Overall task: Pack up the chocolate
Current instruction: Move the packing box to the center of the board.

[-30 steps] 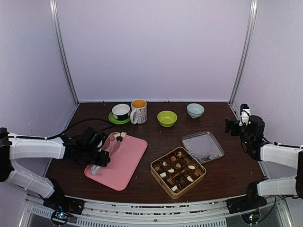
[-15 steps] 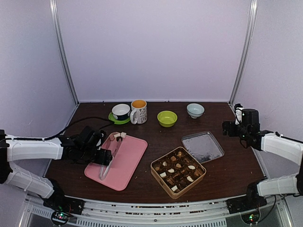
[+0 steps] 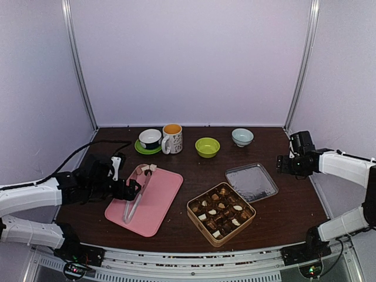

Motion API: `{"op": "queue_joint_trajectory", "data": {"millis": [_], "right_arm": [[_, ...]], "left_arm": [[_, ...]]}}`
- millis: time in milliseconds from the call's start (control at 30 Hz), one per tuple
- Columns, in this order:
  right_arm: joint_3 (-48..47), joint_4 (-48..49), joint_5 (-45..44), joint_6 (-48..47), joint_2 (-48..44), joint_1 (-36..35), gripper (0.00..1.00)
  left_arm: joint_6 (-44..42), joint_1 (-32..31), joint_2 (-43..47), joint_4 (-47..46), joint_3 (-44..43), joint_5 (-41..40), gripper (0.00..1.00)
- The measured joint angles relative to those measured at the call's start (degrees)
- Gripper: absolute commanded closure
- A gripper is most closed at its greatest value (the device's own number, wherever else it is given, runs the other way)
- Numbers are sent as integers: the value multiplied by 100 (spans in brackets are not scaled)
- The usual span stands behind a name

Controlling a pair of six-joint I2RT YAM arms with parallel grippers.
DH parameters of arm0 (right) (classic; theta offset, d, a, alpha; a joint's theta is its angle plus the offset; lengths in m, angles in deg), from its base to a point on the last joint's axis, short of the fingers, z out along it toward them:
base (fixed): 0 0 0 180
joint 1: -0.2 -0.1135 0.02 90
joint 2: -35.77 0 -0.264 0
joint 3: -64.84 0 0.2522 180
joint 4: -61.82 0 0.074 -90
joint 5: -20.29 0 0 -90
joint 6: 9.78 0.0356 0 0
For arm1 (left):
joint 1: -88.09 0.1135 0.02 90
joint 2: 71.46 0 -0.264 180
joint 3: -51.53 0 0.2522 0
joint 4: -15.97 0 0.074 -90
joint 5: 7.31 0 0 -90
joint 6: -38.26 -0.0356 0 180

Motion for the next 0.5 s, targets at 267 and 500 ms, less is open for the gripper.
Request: {"op": "queue_joint_trajectory", "data": {"millis": [267, 500], "right_arm": [[-11, -555, 662, -127, 354, -446, 25], [-22, -909, 664, -181, 503, -1381, 27]], "left_arm": [[-308, 0, 319, -684, 247, 920, 9], [-393, -22, -57, -1543, 297, 2046, 23]]}}
